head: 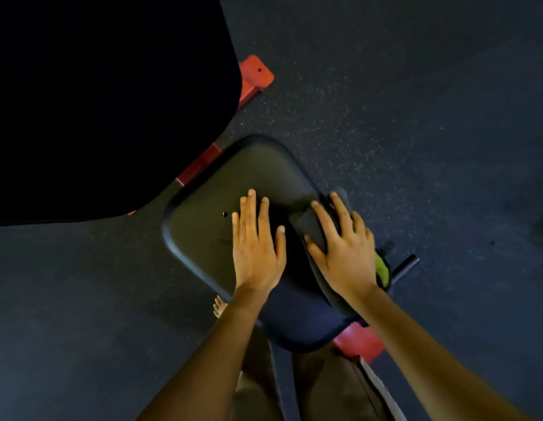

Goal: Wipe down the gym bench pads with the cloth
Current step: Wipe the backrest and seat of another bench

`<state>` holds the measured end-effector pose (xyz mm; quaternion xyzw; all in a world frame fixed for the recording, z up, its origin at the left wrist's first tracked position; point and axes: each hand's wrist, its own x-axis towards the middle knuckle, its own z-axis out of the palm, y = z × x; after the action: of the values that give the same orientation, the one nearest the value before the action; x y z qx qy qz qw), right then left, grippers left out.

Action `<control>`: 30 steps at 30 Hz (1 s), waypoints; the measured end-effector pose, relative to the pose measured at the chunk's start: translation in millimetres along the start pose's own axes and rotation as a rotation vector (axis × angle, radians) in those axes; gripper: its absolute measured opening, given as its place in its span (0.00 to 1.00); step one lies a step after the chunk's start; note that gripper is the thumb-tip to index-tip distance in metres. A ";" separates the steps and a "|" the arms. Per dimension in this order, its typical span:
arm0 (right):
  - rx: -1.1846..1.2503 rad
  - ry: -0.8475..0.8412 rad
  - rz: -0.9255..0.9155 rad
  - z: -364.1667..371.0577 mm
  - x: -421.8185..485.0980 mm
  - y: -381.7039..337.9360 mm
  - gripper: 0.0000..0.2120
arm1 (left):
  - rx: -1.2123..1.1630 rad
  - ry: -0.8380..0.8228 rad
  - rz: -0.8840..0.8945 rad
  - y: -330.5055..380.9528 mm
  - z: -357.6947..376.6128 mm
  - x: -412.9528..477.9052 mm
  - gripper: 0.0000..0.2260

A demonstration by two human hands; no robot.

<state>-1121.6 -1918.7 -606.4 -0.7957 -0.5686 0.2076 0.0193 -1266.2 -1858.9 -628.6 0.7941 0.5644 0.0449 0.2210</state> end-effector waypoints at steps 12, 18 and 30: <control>0.385 -0.170 0.125 -25.0 53.9 11.2 0.35 | 0.274 -0.016 -0.083 5.0 11.4 12.1 0.30; 0.368 -0.328 0.245 -24.0 58.9 19.1 0.32 | 0.285 -0.031 -0.104 6.8 12.6 11.3 0.30; 0.578 -0.324 0.366 -29.0 61.9 17.5 0.30 | 0.287 -0.024 -0.098 6.3 14.3 12.5 0.30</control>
<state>-1079.1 -1862.4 -603.7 -0.8027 -0.3307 0.4828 0.1152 -1251.6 -1853.5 -641.1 0.7896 0.6003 -0.0566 0.1137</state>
